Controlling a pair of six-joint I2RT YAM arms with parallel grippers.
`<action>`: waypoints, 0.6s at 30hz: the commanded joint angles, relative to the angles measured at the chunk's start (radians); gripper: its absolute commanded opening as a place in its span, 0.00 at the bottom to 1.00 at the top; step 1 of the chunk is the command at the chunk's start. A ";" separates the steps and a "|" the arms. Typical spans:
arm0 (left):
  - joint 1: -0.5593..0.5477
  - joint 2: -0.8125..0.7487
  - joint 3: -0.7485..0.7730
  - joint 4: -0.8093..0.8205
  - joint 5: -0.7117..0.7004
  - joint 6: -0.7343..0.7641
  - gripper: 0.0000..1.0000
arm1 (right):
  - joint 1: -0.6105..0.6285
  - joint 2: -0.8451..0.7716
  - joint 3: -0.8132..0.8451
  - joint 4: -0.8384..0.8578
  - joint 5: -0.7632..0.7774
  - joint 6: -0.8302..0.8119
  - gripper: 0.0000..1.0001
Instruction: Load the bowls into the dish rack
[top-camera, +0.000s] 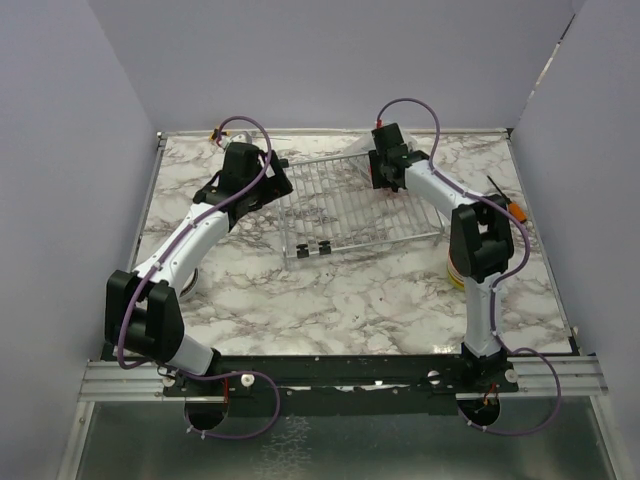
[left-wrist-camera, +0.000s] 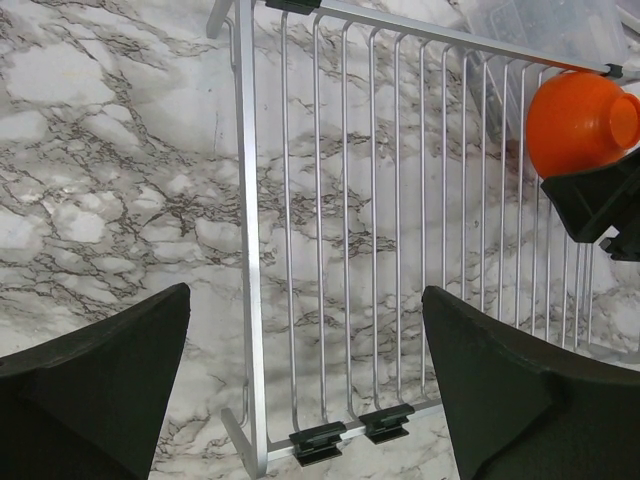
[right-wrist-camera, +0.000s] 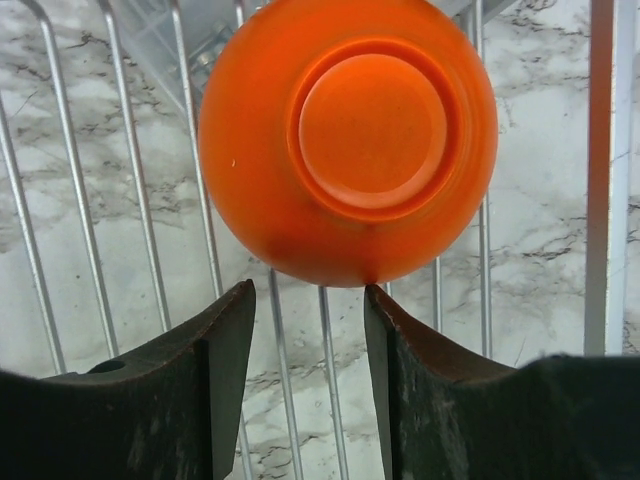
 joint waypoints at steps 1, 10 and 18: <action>0.010 -0.039 -0.003 0.002 -0.025 0.011 0.99 | -0.015 0.027 0.048 0.019 0.091 0.033 0.52; 0.015 -0.023 0.007 0.000 -0.024 0.012 0.99 | -0.016 0.027 0.068 -0.005 0.159 0.097 0.59; 0.019 -0.018 0.002 -0.002 -0.014 0.011 0.99 | -0.020 0.044 0.107 -0.083 0.243 0.156 0.60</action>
